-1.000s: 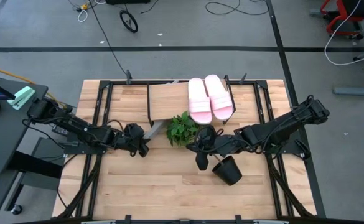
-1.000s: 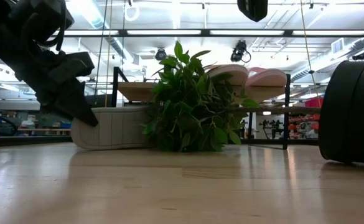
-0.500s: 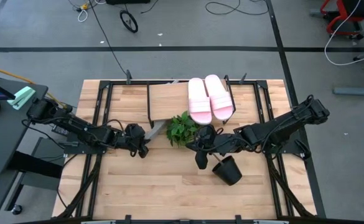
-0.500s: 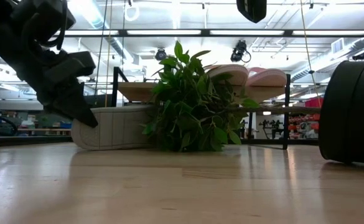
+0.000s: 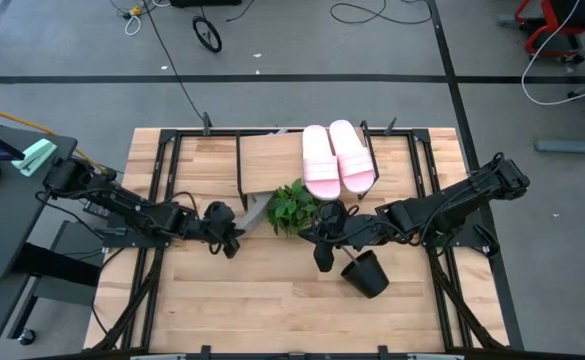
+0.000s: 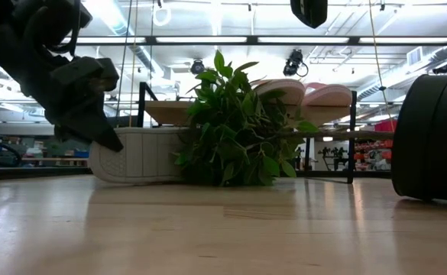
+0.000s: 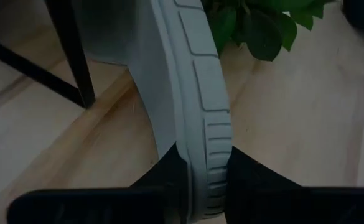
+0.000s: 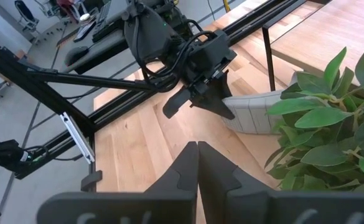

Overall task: Pick and place slides into the shelf
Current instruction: Put the bottom gray slides on the shelf

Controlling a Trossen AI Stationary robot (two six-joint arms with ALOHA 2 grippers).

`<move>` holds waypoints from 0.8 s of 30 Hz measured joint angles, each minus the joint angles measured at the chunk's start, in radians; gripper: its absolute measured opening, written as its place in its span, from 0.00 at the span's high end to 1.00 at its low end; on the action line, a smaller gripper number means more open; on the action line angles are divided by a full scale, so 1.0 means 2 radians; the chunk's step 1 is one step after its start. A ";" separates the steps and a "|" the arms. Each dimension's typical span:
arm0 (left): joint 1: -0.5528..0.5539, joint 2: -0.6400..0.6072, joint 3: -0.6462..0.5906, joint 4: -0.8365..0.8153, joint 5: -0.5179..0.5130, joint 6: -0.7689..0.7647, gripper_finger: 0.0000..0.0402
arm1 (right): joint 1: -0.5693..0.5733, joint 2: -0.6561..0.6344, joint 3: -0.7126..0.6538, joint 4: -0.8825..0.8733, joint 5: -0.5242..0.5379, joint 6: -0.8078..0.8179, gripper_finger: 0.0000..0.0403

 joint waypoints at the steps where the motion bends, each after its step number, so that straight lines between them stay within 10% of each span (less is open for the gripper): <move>1: -0.002 0.000 0.000 0.000 -0.001 -0.003 0.85 | 0.000 0.000 0.000 0.000 0.000 0.000 0.97; 24: -0.085 -0.001 0.001 -0.031 -0.014 -0.122 0.85 | 0.000 0.000 0.000 0.000 0.000 0.000 0.97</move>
